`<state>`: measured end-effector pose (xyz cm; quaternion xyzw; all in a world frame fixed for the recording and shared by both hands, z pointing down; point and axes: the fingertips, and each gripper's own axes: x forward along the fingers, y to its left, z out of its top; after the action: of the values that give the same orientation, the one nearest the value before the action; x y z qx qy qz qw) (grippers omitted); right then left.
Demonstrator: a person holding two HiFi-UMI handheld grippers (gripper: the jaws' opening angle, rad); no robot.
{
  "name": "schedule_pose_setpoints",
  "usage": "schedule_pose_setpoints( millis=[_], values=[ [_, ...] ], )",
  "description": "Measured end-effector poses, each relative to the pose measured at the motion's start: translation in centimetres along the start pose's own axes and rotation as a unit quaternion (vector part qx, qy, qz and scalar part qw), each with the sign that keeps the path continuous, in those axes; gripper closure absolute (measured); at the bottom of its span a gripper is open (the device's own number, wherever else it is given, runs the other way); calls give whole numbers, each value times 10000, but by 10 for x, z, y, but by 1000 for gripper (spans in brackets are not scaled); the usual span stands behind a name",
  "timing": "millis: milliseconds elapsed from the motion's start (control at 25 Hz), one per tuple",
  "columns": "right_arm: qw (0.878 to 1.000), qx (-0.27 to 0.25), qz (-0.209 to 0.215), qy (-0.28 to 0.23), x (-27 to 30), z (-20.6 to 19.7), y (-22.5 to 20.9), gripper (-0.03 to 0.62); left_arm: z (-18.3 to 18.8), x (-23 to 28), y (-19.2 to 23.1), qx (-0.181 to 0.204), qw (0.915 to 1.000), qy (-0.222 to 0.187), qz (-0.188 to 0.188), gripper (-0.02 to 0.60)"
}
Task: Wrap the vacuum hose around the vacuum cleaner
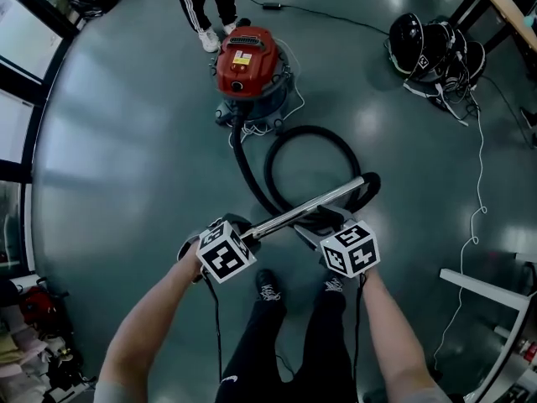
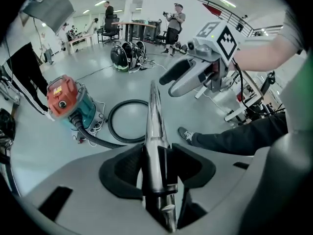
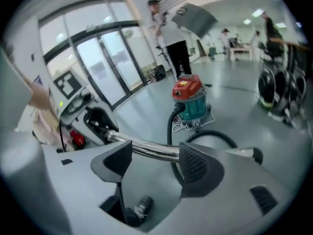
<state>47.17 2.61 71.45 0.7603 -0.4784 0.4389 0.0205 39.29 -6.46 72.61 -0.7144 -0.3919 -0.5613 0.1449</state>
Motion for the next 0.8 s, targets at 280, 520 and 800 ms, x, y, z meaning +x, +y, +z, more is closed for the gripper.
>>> schedule_pose_setpoints(
  millis=[280,520,800],
  values=[
    [9692,2359,-415,-572,45,-42,-21,278,-25,24,0,-359,9991,-240,34,385],
    [9084,4039,-606,-899,97,-68,-42,223,-47,52,-5,-721,9962,-481,35,385],
    [9256,3619,-825,-739,130,-91,-61,244,-61,94,-20,-1405,9864,-846,136,385]
  ],
)
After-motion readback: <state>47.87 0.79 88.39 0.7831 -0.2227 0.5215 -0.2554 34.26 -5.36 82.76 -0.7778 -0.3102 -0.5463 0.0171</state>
